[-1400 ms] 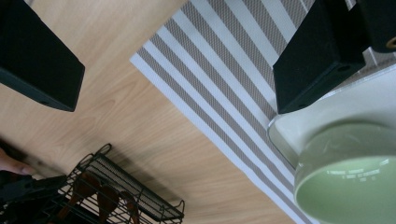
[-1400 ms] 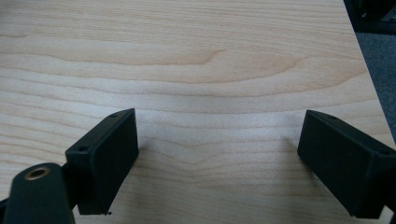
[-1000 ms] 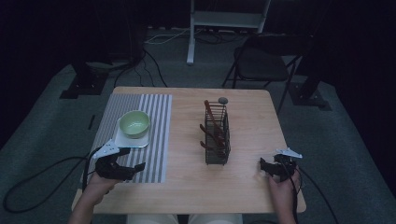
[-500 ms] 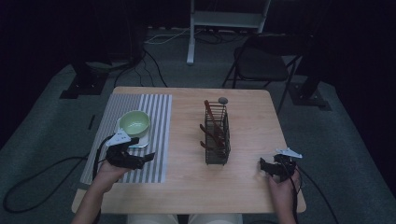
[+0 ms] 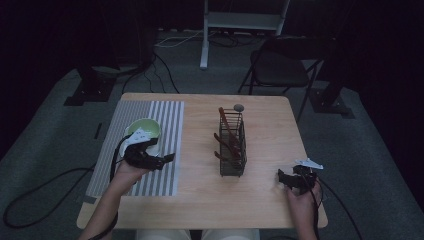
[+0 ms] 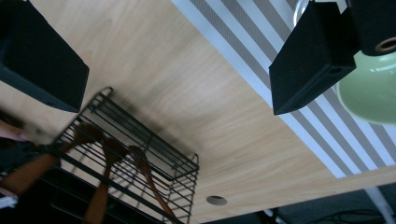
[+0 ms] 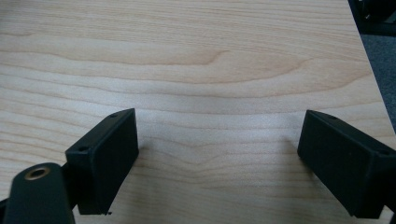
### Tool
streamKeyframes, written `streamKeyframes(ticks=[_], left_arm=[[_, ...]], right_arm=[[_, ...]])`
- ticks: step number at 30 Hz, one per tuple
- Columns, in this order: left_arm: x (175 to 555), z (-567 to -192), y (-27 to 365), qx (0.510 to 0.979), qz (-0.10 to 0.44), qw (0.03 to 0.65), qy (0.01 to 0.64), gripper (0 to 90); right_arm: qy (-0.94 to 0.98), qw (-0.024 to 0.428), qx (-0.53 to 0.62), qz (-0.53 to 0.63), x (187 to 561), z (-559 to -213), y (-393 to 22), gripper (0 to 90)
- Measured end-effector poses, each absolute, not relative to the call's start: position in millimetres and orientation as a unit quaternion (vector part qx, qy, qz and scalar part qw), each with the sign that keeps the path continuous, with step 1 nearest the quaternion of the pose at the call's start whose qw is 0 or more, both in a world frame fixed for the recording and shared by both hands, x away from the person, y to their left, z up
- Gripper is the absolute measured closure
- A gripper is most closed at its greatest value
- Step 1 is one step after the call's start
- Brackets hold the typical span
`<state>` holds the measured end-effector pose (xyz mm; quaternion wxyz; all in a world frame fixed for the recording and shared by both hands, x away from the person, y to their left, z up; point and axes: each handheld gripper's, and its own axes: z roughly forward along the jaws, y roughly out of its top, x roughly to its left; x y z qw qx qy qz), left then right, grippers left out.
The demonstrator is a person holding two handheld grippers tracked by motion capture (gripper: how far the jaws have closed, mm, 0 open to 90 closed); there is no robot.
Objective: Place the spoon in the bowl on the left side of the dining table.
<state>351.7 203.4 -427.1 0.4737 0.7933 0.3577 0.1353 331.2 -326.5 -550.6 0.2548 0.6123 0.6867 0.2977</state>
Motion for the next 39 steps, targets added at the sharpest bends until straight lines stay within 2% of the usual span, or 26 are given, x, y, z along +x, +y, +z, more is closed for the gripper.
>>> streamKeyframes(ticks=[4,14,28,34,39], left_arm=[[366.6,-421.1,185.9,0.808,0.134,0.458,0.346,4.8],[393.9,-410.5,157.3,0.810,0.124,0.471,0.326,4.7],[430.4,-408.5,118.1,0.807,0.124,0.477,0.324,4.8],[445.5,-413.6,111.2,0.791,0.119,0.492,0.345,6.2],[456.2,-413.5,97.0,0.797,0.125,0.480,0.345,6.2]], right_arm=[[0.687,0.255,0.612,0.298,331.2,-550.6,-326.5,11.7],[0.687,0.255,0.612,0.298,331.2,-550.6,-326.5,11.7],[0.687,0.255,0.612,0.298,331.2,-550.6,-326.5,11.7],[0.687,0.255,0.612,0.298,331.2,-550.6,-326.5,11.7],[0.687,0.255,0.612,0.298,331.2,-550.6,-326.5,11.7]])
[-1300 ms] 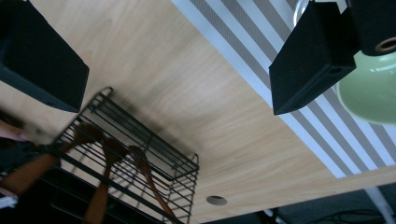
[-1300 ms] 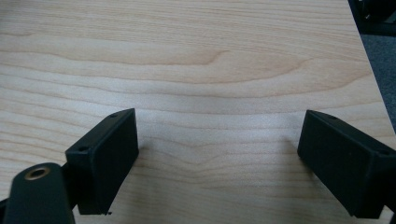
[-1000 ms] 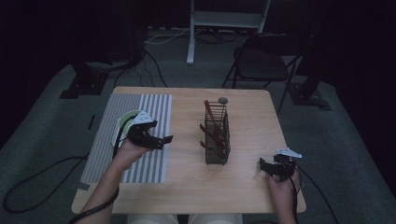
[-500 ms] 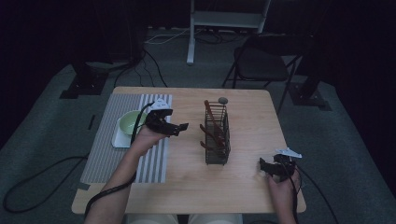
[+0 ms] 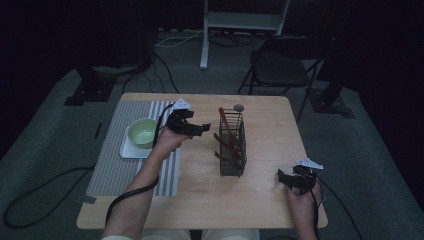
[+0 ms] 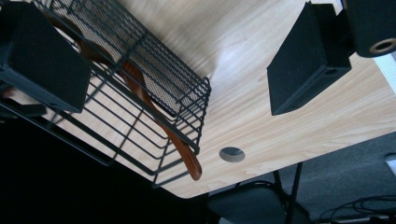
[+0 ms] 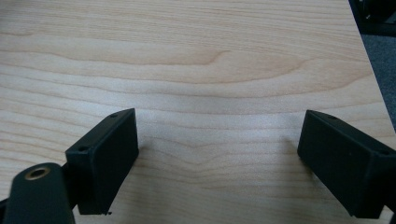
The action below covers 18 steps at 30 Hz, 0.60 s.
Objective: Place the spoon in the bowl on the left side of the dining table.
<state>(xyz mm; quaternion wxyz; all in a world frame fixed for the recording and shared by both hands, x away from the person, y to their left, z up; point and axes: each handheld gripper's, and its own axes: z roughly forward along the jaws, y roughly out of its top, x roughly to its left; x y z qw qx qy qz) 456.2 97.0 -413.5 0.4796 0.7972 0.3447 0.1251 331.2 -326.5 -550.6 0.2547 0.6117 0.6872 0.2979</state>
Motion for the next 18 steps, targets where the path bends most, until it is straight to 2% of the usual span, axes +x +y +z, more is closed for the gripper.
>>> streamKeyframes(ticks=[8,13,18], left_arm=[[479.0,-409.1,64.4,0.813,0.129,0.460,0.333,6.3],[486.2,-411.0,55.5,0.800,0.138,0.475,0.340,14.1],[497.0,-415.3,45.6,0.803,0.131,0.468,0.345,16.0]], right_arm=[[0.687,0.255,0.612,0.298,331.2,-550.6,-326.5,11.7],[0.687,0.255,0.612,0.298,331.2,-550.6,-326.5,11.7],[0.687,0.255,0.612,0.298,331.2,-550.6,-326.5,11.7]])
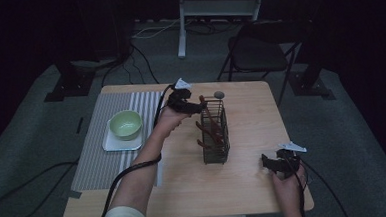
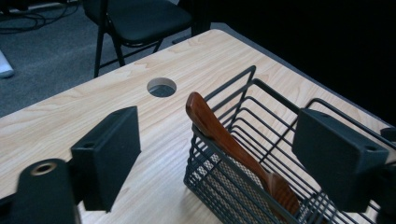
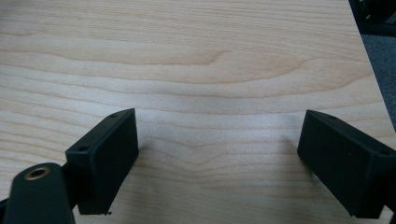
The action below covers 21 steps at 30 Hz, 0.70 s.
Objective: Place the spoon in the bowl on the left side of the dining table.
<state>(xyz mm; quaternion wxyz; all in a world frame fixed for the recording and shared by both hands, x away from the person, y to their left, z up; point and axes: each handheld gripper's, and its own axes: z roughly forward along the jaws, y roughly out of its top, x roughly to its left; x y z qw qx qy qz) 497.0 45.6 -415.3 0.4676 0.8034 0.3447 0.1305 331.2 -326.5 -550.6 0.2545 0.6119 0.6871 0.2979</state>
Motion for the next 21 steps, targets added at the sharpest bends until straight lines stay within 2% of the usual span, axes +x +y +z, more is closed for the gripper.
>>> streamKeyframes(ticks=[6,7,9,10,11,14,19,21], left_arm=[[508.0,-420.9,38.0,0.805,0.127,0.463,0.349,25.2],[511.2,-423.4,35.4,0.805,0.133,0.457,0.355,31.9],[513.0,-425.0,34.0,0.807,0.134,0.451,0.356,38.4],[514.3,-426.4,32.6,0.810,0.139,0.443,0.357,38.4],[517.2,-428.5,31.6,0.811,0.132,0.446,0.355,43.6],[519.4,-429.7,30.5,0.808,0.125,0.451,0.358,46.9],[519.1,-431.5,24.8,0.818,0.121,0.444,0.345,61.7],[516.4,-429.4,23.3,0.824,0.125,0.439,0.335,63.2]], right_arm=[[0.687,0.254,0.612,0.298,331.2,-550.6,-326.5,11.7],[0.687,0.255,0.612,0.298,331.2,-550.6,-326.5,11.7],[0.687,0.254,0.612,0.298,331.2,-550.6,-326.5,11.7],[0.687,0.254,0.612,0.298,331.2,-550.6,-326.5,11.7],[0.687,0.255,0.612,0.298,331.2,-550.6,-326.6,11.7],[0.687,0.254,0.612,0.298,331.2,-550.6,-326.6,11.7],[0.687,0.254,0.612,0.298,331.2,-550.6,-326.5,11.7],[0.687,0.254,0.612,0.298,331.2,-550.6,-326.5,11.7]])
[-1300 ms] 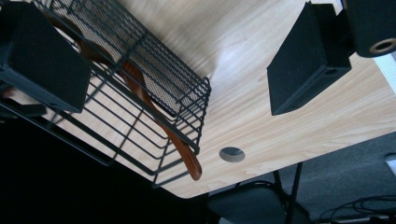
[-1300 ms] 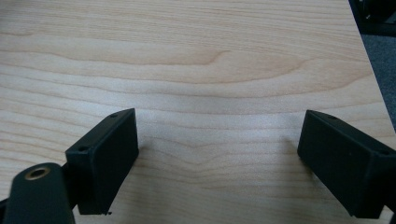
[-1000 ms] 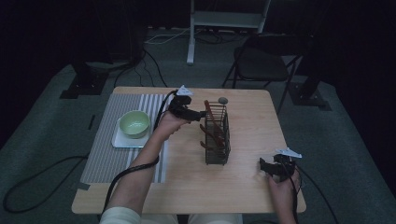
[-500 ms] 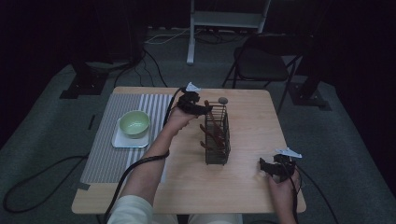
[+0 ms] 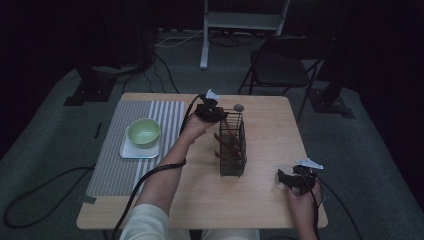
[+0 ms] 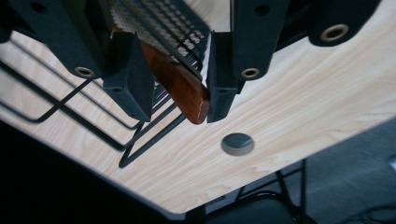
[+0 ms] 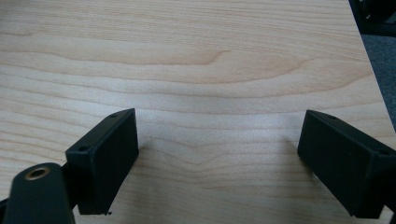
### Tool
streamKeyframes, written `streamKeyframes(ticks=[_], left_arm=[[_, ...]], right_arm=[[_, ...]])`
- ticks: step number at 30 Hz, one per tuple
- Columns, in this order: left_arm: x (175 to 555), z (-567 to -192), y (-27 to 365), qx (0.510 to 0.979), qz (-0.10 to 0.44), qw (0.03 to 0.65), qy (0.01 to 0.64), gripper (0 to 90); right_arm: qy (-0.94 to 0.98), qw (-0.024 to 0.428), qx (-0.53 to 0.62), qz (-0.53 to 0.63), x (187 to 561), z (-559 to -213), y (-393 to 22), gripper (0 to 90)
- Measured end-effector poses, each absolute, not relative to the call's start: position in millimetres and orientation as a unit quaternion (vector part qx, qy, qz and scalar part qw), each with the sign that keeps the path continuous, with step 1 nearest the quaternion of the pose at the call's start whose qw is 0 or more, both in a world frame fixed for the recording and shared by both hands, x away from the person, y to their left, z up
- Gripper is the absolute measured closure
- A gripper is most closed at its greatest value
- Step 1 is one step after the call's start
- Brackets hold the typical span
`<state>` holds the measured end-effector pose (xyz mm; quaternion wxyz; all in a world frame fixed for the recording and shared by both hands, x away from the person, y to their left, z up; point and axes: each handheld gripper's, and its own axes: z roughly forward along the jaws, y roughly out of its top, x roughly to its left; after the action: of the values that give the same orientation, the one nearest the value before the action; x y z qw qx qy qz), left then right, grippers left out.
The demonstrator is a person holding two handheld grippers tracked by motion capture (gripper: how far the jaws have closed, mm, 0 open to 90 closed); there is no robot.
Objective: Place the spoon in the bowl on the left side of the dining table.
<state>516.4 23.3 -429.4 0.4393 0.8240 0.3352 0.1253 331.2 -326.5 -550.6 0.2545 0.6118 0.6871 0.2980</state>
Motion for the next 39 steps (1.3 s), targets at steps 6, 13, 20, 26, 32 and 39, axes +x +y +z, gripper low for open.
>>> streamKeyframes(ticks=[6,13,20,26,32,39], left_arm=[[514.4,-423.2,27.5,0.817,0.126,0.448,0.339,70.7],[506.5,-420.4,29.7,0.810,0.116,0.465,0.337,74.4],[488.2,-415.6,32.5,0.798,0.084,0.504,0.321,80.3],[480.5,-415.6,33.5,0.785,0.075,0.523,0.322,83.8],[476.0,-411.9,28.8,0.792,0.087,0.519,0.308,84.0],[473.5,-393.8,30.4,0.785,0.100,0.530,0.306,84.0]], right_arm=[[0.687,0.255,0.612,0.298,331.2,-550.6,-326.5,11.7],[0.687,0.254,0.612,0.298,331.2,-550.6,-326.5,11.7],[0.687,0.254,0.612,0.298,331.2,-550.6,-326.5,11.7],[0.687,0.254,0.612,0.298,331.2,-550.6,-326.5,11.7],[0.687,0.254,0.612,0.298,331.2,-550.6,-326.5,11.7],[0.687,0.254,0.612,0.298,331.2,-550.6,-326.5,11.7]])
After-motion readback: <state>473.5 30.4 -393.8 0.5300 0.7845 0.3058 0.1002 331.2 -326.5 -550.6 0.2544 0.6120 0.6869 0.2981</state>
